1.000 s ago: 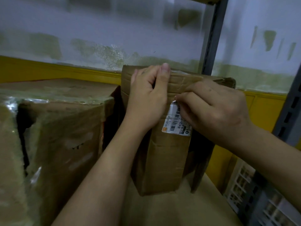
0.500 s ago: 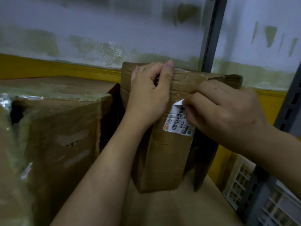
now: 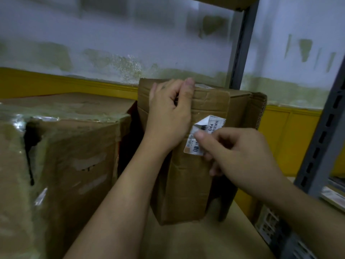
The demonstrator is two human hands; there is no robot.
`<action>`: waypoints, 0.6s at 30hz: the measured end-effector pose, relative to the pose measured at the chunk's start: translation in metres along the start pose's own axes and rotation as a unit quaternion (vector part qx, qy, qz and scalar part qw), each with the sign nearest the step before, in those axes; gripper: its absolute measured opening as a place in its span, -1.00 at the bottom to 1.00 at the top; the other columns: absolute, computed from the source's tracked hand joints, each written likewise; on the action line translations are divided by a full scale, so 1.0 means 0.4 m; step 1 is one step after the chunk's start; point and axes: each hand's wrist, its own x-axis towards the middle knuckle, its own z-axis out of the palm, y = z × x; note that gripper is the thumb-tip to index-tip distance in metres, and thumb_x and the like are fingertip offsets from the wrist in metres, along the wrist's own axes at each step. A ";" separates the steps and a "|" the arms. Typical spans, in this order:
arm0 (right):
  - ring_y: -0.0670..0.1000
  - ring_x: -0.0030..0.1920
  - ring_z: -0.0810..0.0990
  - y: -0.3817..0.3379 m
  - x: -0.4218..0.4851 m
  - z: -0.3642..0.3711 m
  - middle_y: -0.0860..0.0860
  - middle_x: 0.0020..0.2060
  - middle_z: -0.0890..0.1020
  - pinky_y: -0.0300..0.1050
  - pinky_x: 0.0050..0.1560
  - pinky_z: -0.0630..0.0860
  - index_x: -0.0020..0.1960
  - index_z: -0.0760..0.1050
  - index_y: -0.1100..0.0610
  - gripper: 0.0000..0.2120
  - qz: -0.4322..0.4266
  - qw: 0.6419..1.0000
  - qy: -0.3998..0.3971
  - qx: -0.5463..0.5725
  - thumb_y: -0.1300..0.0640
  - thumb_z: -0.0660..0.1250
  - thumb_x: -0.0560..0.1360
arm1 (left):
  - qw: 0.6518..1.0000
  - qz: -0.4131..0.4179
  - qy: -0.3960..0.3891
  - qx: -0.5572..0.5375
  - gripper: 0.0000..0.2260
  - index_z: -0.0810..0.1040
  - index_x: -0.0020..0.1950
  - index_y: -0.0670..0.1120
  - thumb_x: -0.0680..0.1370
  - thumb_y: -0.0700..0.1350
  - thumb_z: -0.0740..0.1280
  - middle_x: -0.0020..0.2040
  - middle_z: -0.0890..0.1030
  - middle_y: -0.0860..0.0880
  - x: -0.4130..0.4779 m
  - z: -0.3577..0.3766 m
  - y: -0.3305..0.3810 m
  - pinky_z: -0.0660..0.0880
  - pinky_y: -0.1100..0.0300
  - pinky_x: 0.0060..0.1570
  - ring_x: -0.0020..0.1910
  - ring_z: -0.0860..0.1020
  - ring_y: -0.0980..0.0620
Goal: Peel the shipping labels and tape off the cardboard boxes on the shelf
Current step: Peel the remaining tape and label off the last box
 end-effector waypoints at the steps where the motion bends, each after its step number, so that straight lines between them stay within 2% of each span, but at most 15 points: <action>1: -0.01 -0.48 0.63 -0.011 0.012 0.006 0.03 -0.43 0.64 -0.09 -0.40 0.57 -0.27 0.62 0.11 -0.47 0.061 0.995 -0.022 0.082 -0.37 0.26 0.34 | 1.000 0.000 -0.001 -0.003 -0.65 0.41 -0.31 -0.03 0.62 0.07 0.10 -0.38 0.39 0.12 0.000 -0.001 -0.001 0.33 -0.49 0.15 -0.29 0.38 0.13; 3: 0.10 -0.47 0.64 -0.023 0.036 0.010 0.10 -0.45 0.63 -0.11 -0.44 0.54 -0.25 0.62 0.17 -0.48 0.120 0.975 -0.026 0.185 -0.32 0.31 0.37 | 1.000 0.002 -0.004 -0.010 -0.61 0.48 -0.27 -0.12 0.61 0.09 0.10 -0.37 0.43 0.09 -0.002 -0.007 -0.006 0.33 -0.49 0.15 -0.29 0.41 0.11; 7: 0.04 -0.48 0.61 -0.030 0.063 0.018 0.08 -0.46 0.62 -0.16 -0.43 0.52 -0.26 0.60 0.20 -0.62 0.113 0.958 -0.005 0.263 -0.11 0.37 0.50 | 1.000 0.004 0.000 -0.007 -0.50 0.56 -0.15 -0.24 0.59 0.15 0.08 -0.25 0.59 -0.12 -0.006 -0.019 -0.005 0.37 -0.42 0.19 -0.18 0.55 -0.02; 10: 0.00 -0.47 0.60 -0.025 0.064 0.027 0.07 -0.46 0.62 -0.21 -0.38 0.57 -0.26 0.59 0.22 -0.70 0.092 0.946 0.009 0.309 0.03 0.37 0.53 | 1.000 0.014 -0.003 -0.002 -0.54 0.52 -0.20 -0.21 0.60 0.13 0.09 -0.31 0.52 0.00 -0.005 -0.026 -0.008 0.37 -0.43 0.15 -0.23 0.47 0.04; 13: 0.01 -0.47 0.60 -0.012 0.050 0.032 0.08 -0.47 0.61 -0.25 -0.39 0.55 -0.26 0.58 0.26 -0.73 0.074 0.940 0.030 0.333 0.08 0.39 0.51 | 1.000 0.023 -0.007 0.010 -0.64 0.43 -0.31 -0.02 0.60 0.11 0.10 -0.36 0.43 0.12 -0.002 -0.025 -0.008 0.39 -0.35 0.12 -0.28 0.41 0.14; 15: 0.01 -0.49 0.58 -0.008 0.041 0.032 0.10 -0.48 0.60 -0.26 -0.42 0.52 -0.27 0.57 0.27 -0.73 0.072 0.935 0.040 0.345 0.11 0.39 0.51 | 0.999 0.027 0.002 0.017 -0.66 0.36 -0.33 0.02 0.60 0.10 0.10 -0.39 0.38 0.14 -0.002 -0.021 -0.004 0.41 -0.27 0.06 -0.31 0.38 0.15; 18: 0.01 -0.53 0.54 0.001 0.029 0.029 0.12 -0.51 0.56 -0.24 -0.46 0.51 -0.31 0.55 0.27 -0.72 0.071 0.931 0.054 0.354 0.14 0.38 0.51 | 0.999 0.034 0.003 0.016 -0.65 0.35 -0.35 0.03 0.62 0.07 0.12 -0.42 0.36 0.14 0.000 -0.011 -0.007 0.42 -0.29 0.02 -0.33 0.37 0.13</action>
